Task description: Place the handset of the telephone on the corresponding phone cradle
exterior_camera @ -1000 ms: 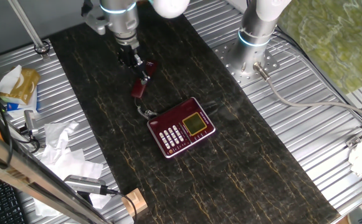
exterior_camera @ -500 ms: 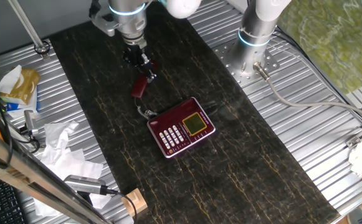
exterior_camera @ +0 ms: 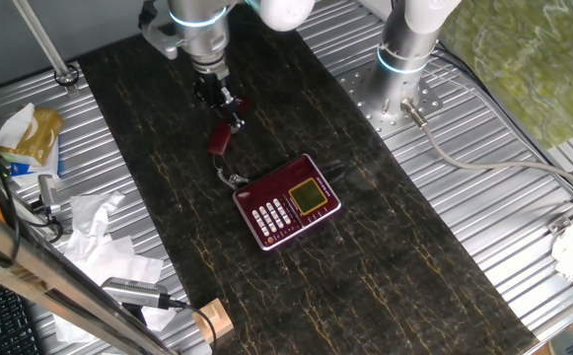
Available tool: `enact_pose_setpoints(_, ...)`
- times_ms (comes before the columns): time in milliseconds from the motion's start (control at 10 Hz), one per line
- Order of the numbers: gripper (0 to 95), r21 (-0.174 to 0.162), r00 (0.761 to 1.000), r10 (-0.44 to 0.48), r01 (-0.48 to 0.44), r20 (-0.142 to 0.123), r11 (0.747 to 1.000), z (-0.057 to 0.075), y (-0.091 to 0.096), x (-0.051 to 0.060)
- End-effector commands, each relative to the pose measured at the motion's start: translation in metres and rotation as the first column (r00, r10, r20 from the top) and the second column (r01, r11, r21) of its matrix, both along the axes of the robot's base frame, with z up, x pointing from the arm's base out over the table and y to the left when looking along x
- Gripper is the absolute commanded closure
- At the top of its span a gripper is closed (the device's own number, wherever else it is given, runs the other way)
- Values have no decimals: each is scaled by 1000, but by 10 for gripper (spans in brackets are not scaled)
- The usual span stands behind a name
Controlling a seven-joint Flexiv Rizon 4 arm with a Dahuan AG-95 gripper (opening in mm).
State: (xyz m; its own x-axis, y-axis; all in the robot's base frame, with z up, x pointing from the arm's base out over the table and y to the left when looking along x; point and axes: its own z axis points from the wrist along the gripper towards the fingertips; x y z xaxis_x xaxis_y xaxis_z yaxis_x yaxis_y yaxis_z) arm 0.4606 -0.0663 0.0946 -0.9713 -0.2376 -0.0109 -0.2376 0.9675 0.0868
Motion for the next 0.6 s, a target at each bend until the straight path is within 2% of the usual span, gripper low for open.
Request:
enact_pose_setpoints(100,0,-3,999,-43,43,-9,999,-2,-1,1)
enact_pose_setpoints(300,0,-28,998,-69,68,-9,997,-2,-1,1)
enact_pose_setpoints(600,0,-26,999,-51,51,-11,998,-2,-1,1)
